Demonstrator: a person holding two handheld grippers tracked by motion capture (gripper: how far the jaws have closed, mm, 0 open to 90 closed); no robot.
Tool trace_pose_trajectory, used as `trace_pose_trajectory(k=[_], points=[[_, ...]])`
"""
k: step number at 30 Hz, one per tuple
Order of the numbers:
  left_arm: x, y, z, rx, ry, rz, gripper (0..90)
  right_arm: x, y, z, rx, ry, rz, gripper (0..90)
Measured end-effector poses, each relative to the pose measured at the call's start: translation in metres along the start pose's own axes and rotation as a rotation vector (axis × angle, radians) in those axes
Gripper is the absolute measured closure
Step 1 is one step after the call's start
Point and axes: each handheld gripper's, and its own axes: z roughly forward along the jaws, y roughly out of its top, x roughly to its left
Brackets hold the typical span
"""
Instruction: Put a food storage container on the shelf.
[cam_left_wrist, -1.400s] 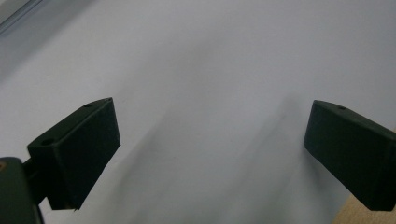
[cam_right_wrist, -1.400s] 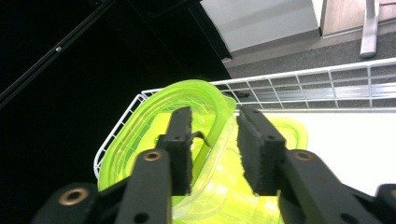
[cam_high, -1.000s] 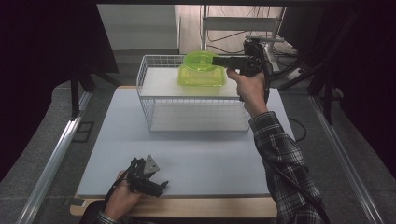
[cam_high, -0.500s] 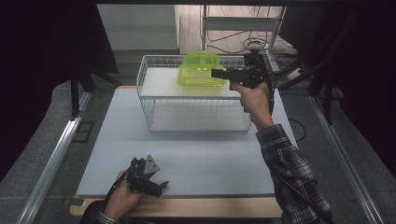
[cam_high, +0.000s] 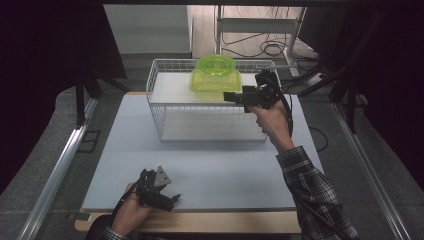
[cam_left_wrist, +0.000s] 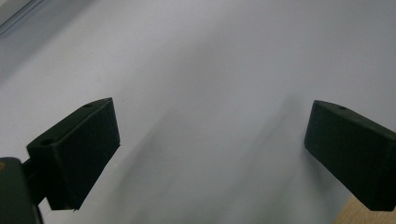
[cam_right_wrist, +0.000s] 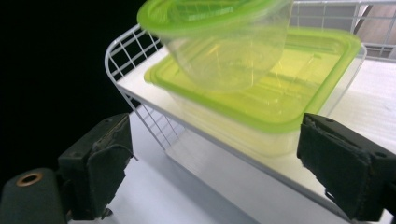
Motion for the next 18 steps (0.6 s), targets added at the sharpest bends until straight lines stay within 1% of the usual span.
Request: trace_pose_trajectory(k=[2,6,12,18], points=[[0.000,0.000,0.000,-0.002,-0.001,-0.003,3.1,0.001,-0.004,0.000,0.001,-0.005,-0.016,9.6],[0.000,0.000,0.000,-0.005,-0.002,-0.004,3.0,0.002,-0.013,0.001,0.017,-0.001,-0.025,7.7],[0.001,0.000,0.000,-0.005,-0.002,-0.007,2.8,0.003,-0.025,0.001,0.030,-0.009,-0.049,5.7],[0.000,0.000,0.000,-0.008,-0.004,-0.013,2.7,0.005,-0.036,0.000,0.041,-0.020,-0.089,4.1]])
